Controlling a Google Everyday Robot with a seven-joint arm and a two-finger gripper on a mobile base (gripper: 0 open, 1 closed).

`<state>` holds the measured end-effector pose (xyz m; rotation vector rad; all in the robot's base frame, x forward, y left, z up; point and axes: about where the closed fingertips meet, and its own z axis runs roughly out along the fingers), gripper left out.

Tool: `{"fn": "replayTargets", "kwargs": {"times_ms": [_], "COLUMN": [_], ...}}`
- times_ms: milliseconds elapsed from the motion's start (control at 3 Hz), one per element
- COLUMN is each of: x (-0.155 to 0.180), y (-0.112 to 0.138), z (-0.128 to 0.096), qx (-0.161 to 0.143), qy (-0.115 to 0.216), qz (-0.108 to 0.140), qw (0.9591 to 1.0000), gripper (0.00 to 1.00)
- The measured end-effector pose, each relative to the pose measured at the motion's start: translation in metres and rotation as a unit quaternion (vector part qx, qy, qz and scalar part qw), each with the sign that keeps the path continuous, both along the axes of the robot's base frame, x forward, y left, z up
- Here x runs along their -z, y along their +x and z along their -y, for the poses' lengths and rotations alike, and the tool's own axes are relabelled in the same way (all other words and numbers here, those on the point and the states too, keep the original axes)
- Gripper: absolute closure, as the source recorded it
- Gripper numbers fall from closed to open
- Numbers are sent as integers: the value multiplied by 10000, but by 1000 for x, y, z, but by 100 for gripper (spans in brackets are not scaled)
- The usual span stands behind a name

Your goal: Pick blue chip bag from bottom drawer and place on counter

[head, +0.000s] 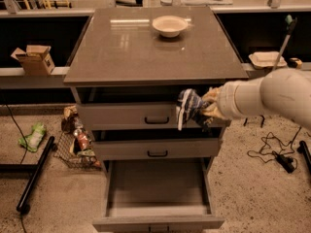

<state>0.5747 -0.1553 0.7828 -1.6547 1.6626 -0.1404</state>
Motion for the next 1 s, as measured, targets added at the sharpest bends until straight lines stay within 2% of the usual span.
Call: {"fn": "replayTargets", "kwargs": {"times_ms": [333, 667, 1000], "x": [-67, -67, -85], "y": [18, 18, 40], "z": [-23, -23, -18], "qx": [-334, -334, -426], "qy": [-522, -522, -659], "qz": [689, 689, 936], "qw": [9957, 9957, 9925], "gripper": [100, 100, 100]}}
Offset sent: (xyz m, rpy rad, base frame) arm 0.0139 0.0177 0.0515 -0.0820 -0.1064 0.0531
